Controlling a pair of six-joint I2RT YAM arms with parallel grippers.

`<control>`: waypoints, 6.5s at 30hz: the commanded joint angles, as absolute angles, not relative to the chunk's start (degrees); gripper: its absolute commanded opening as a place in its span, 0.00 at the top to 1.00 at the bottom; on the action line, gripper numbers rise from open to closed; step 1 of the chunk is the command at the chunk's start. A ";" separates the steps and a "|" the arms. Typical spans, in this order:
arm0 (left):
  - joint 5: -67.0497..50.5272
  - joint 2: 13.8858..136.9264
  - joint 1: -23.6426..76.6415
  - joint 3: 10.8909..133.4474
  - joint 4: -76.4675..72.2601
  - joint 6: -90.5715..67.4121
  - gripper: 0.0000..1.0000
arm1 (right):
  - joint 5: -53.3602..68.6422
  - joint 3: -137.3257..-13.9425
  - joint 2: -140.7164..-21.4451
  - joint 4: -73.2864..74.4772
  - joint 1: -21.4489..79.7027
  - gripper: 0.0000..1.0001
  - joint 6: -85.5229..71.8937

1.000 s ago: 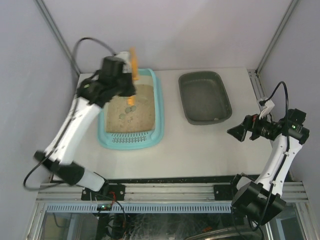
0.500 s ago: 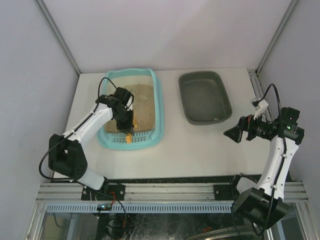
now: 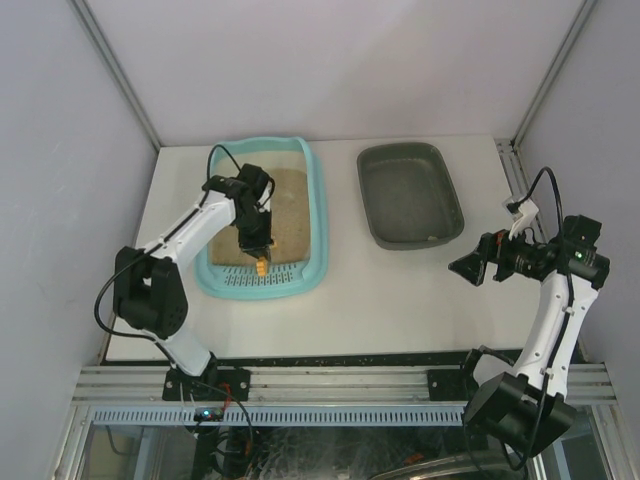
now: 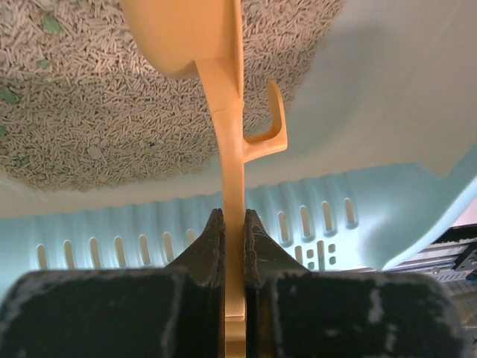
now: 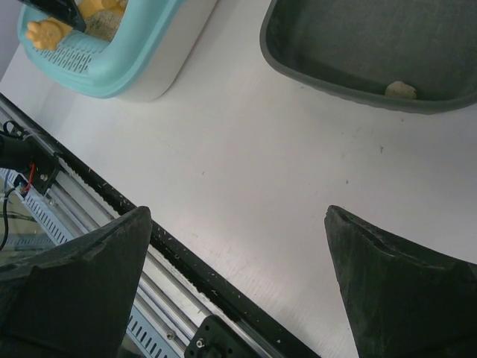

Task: Clean the litter box

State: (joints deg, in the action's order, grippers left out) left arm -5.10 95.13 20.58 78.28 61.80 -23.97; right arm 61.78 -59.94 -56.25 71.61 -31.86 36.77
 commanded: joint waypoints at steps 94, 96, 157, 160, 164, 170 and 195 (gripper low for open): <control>-29.18 92.92 15.78 61.71 5.34 -27.67 1.00 | 57.16 -58.54 -57.93 65.48 -26.85 0.00 33.94; -28.99 92.44 15.29 61.62 5.78 -27.69 1.00 | 57.09 -58.49 -57.85 65.48 -26.80 0.00 33.93; -33.90 111.06 17.42 81.37 23.71 -20.07 1.00 | 52.02 -58.94 -60.93 55.77 -17.78 0.00 23.67; -34.51 110.60 17.44 80.25 21.95 -19.94 1.00 | 38.07 -63.00 -63.79 47.76 -1.81 0.00 21.68; -33.33 110.01 17.39 79.50 21.93 -18.88 1.00 | 26.25 -64.81 -71.01 34.75 10.67 0.00 32.08; -34.32 108.87 17.36 76.74 18.09 -19.06 1.00 | 34.20 -71.17 -88.14 21.32 13.13 0.00 49.42; -42.43 97.12 17.23 70.29 13.89 -15.84 1.00 | 45.50 -107.81 -125.54 33.41 23.36 0.00 61.93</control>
